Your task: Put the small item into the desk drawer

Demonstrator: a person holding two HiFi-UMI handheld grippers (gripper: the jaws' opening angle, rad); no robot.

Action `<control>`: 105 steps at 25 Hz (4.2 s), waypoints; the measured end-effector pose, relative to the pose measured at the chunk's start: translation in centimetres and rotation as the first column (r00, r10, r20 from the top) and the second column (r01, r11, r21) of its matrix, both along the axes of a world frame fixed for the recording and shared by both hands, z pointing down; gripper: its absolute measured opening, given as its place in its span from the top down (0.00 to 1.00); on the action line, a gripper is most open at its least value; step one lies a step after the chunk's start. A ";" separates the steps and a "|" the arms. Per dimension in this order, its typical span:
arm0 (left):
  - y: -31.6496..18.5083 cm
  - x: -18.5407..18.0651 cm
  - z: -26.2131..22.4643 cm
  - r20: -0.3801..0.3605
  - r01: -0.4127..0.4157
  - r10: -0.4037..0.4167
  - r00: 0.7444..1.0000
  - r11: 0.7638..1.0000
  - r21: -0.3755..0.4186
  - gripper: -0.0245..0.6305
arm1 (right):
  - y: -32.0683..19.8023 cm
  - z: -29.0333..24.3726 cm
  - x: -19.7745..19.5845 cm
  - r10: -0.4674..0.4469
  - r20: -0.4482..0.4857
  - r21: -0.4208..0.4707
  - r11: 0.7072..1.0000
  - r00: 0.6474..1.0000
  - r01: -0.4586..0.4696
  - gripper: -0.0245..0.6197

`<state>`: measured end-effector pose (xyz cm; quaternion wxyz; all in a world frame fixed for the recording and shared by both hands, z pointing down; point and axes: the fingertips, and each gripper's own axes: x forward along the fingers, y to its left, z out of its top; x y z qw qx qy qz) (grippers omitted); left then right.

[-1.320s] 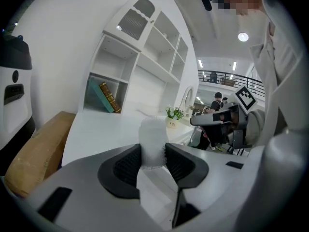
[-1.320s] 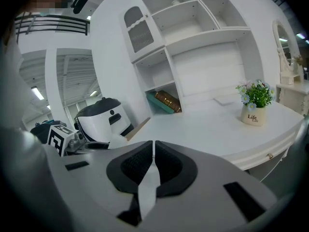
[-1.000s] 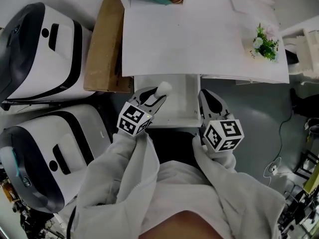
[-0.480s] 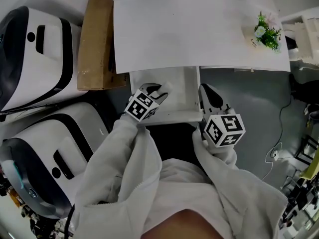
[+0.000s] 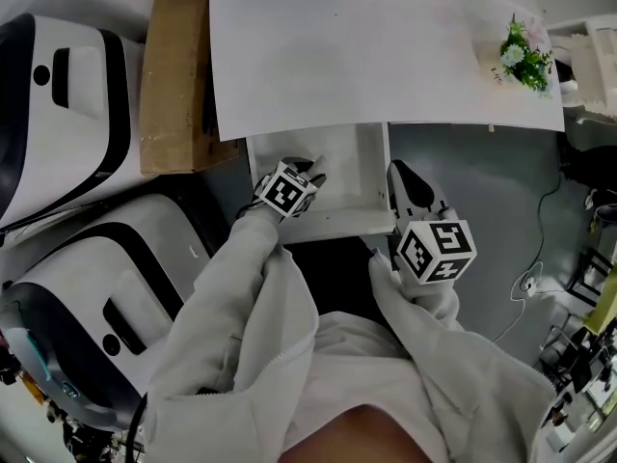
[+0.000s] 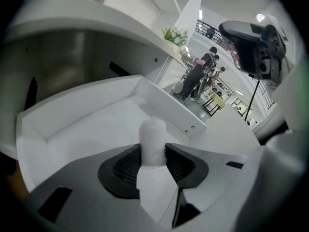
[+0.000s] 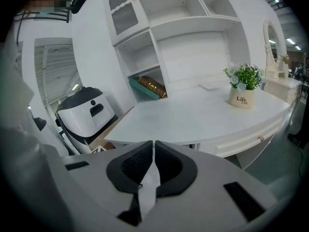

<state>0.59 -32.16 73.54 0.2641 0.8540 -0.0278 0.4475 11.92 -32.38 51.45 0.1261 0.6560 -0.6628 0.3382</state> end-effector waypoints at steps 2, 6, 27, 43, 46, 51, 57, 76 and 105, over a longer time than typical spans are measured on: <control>-0.1 0.1 0.9 0.024 0.014 -0.013 1.000 1.000 -0.007 0.71 | 0.1 0.4 0.0 0.003 -0.002 -0.014 1.000 1.000 -0.003 0.90; -0.3 0.6 2.4 0.042 0.017 -0.017 0.999 1.000 0.000 0.71 | 0.4 0.8 -0.2 0.008 0.000 -0.032 0.999 1.000 -0.008 0.90; 1.1 0.2 5.9 0.139 0.078 -0.073 0.988 0.997 -0.031 0.69 | 1.4 1.6 0.2 0.014 0.008 -0.051 0.999 1.000 -0.013 0.90; 0.9 -0.8 4.8 0.188 0.063 -0.049 0.981 0.996 -0.069 0.49 | 2.2 0.6 0.2 0.020 0.015 -0.008 1.000 1.000 -0.020 0.90; 0.9 -0.8 3.5 0.157 0.063 -0.047 0.987 0.993 -0.099 0.48 | 2.6 0.3 0.2 0.016 0.020 0.009 1.000 1.000 -0.016 0.90; 0.9 -0.9 -0.7 0.076 0.081 -0.069 0.995 0.983 -0.166 0.47 | 2.7 -1.2 0.1 -0.010 0.025 0.060 0.998 1.000 0.009 0.90; 1.1 -1.1 -6.3 -0.014 0.104 -0.107 0.994 0.985 -0.141 0.47 | 3.5 -2.8 -0.6 -0.051 0.036 0.104 0.993 0.998 0.047 0.90; 1.3 -2.6 -25.7 -0.457 0.346 -0.315 0.832 0.938 -0.018 0.47 | 2.6 -7.5 -2.2 -0.198 0.037 0.249 0.951 0.979 0.183 0.90; -2.6 -7.6 -33.3 -0.626 0.709 -0.409 0.664 0.612 0.352 0.94 | 2.8 -11.1 -2.2 -0.165 -0.015 0.349 0.923 0.986 0.160 0.90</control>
